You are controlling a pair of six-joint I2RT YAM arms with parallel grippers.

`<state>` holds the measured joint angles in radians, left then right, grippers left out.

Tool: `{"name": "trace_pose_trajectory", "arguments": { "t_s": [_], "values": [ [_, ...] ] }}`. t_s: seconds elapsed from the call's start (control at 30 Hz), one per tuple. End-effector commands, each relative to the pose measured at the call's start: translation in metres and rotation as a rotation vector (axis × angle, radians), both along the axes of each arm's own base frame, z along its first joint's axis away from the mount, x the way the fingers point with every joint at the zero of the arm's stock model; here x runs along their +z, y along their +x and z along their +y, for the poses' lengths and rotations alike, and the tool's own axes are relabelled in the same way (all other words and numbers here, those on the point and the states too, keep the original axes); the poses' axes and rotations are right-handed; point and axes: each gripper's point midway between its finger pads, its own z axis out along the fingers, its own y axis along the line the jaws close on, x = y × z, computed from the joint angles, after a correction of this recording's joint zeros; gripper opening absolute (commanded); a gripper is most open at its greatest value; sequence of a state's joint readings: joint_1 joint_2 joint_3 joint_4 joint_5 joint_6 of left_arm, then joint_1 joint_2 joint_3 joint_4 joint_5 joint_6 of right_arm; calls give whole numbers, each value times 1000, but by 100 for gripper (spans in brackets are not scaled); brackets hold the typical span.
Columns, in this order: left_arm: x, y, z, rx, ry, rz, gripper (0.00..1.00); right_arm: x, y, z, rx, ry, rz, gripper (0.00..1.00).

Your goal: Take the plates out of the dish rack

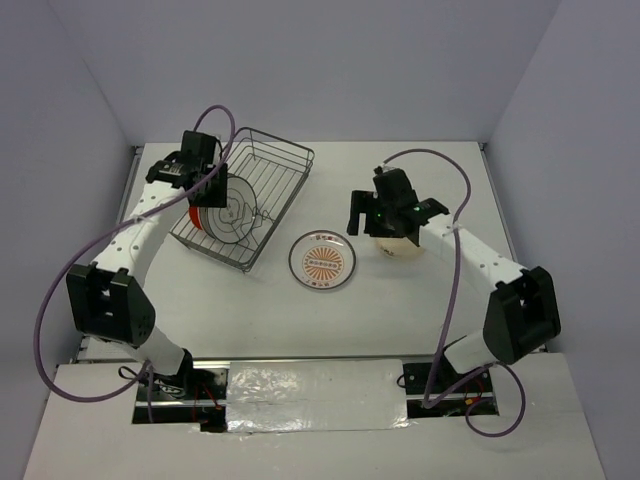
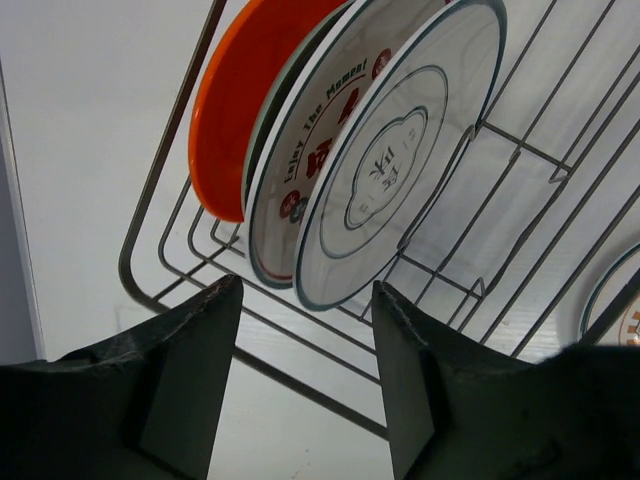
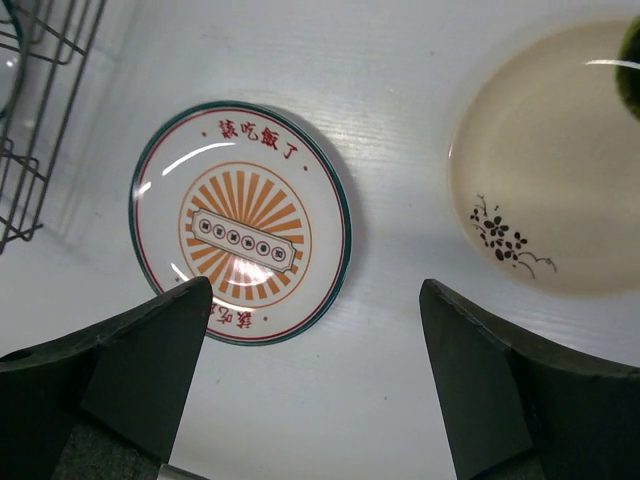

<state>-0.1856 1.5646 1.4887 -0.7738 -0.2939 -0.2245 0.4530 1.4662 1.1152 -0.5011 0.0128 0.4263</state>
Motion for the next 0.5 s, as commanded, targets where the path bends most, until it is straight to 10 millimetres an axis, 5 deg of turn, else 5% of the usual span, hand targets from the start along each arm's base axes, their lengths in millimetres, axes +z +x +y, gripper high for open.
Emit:
{"name": "trace_pose_trajectory", "arguments": {
  "t_s": [0.0,0.3,0.43,0.47],
  "values": [
    [9,25,-5,-52,3,-54,66,30,-2,-8,6,-32,-54,92],
    [-16,43,-8,-61,7,-16,53,29,-22,-11,38,-22,-45,92],
    [-34,42,-8,-62,9,18,39,29,-26,-13,46,-26,-50,92],
    [-35,42,-8,-58,7,21,27,31,-26,-14,44,-27,-52,92]
  ]
}}
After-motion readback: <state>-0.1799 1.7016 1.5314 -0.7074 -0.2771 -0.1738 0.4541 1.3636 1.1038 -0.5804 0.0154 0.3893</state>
